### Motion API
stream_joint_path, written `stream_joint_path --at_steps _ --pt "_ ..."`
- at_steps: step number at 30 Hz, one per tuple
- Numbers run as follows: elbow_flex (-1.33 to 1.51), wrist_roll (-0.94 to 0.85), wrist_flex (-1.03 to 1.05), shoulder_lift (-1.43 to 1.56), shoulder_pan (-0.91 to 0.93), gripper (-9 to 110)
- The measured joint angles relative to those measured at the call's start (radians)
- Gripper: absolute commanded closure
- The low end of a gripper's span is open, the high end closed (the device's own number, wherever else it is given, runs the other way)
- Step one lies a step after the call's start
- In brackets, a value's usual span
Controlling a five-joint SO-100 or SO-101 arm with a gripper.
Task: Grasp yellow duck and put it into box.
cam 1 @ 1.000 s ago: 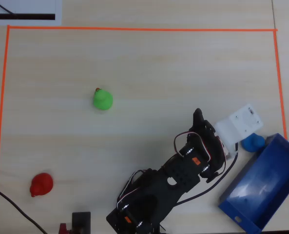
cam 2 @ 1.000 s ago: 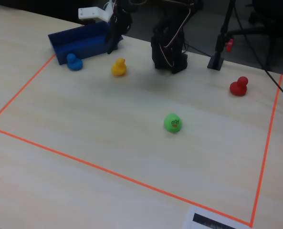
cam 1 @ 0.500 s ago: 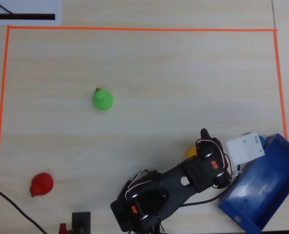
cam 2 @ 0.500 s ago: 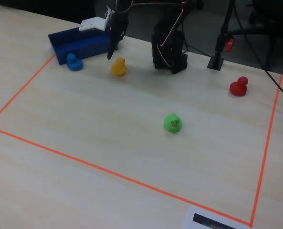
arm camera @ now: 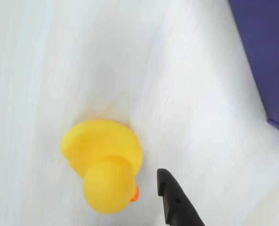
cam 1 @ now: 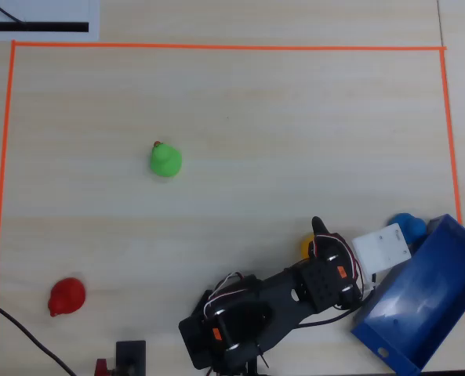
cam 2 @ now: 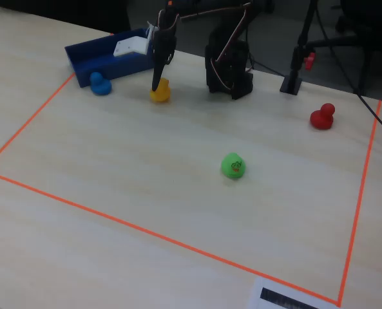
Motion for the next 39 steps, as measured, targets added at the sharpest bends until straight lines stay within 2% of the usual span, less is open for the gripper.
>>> stream_joint_path --at_steps 18,20,21,23,34,39 --pt "0.101 -0.066 -0.152 -0.101 -0.012 59" --pt "0.101 -0.067 -0.164 -0.123 -0.015 66" --pt "0.101 -0.072 -0.167 -0.135 -0.017 73" --pt "0.089 -0.086 -0.167 -0.167 -0.018 101" --pt "-0.041 -0.035 -0.15 -0.238 -0.017 101" --pt "-0.044 -0.014 -0.1 -0.114 -0.014 101"
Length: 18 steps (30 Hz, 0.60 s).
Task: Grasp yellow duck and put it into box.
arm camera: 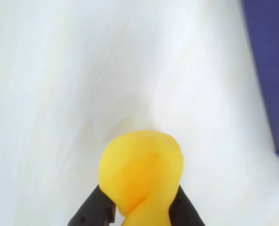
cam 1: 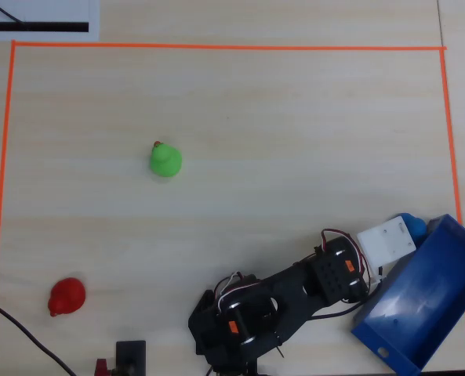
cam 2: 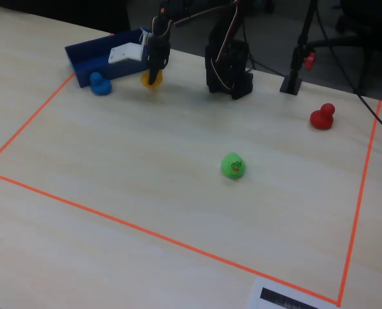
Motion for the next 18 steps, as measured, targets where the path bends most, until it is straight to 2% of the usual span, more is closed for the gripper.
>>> stream_joint_path --at_steps 5,10,14,18 --pt "-0.054 0.097 0.078 0.161 -0.081 101" --pt "-0.127 0.199 0.02 0.23 -0.143 101" --pt "-0.255 0.236 -0.072 0.153 -0.066 101" --pt "-0.479 0.275 -0.018 -0.055 0.066 101"
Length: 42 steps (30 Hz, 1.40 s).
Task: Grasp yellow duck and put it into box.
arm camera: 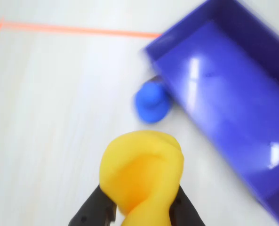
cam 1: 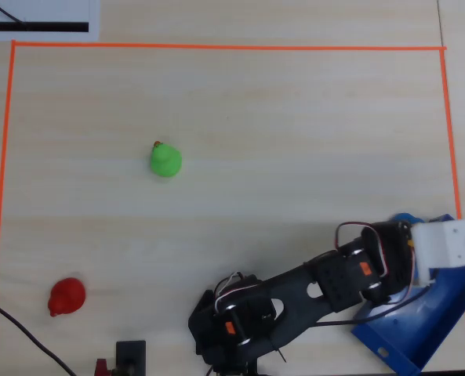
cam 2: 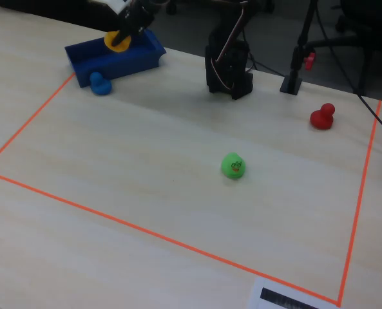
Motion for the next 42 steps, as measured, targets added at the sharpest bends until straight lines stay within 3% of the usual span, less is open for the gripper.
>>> stream_joint_path --at_steps 8,34,38,42 --pt "-0.466 0.075 0.219 -0.426 0.152 101" --pt "-0.868 0.098 0.081 -1.052 0.233 101" --pt "-0.868 0.084 0.067 -1.068 0.239 93" --pt "-0.868 0.083 0.067 -1.068 0.249 76"
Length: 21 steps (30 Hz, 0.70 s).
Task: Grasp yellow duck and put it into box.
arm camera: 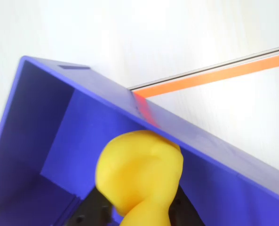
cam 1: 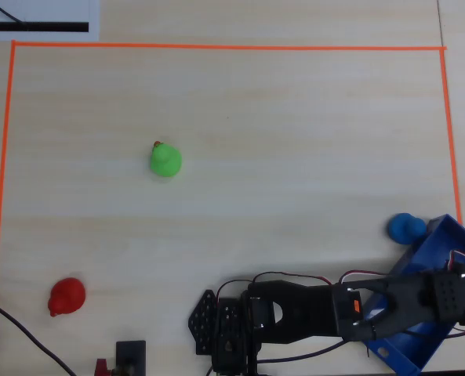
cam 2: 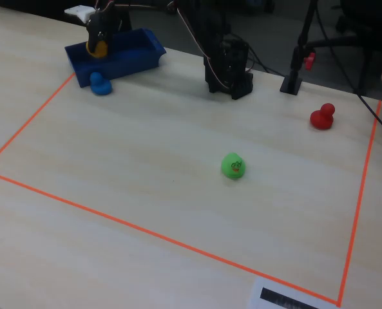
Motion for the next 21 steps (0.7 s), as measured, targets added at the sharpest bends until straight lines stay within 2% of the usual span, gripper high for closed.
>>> stream_joint_path --at_steps 14,19,20,21 --pt "0.026 -0.023 -0.006 0.011 0.005 67" --pt "0.026 0.015 -0.014 0.069 0.011 62" --pt "0.026 0.029 -0.025 0.084 0.009 57" --pt "0.026 0.048 -0.038 0.1 0.008 56"
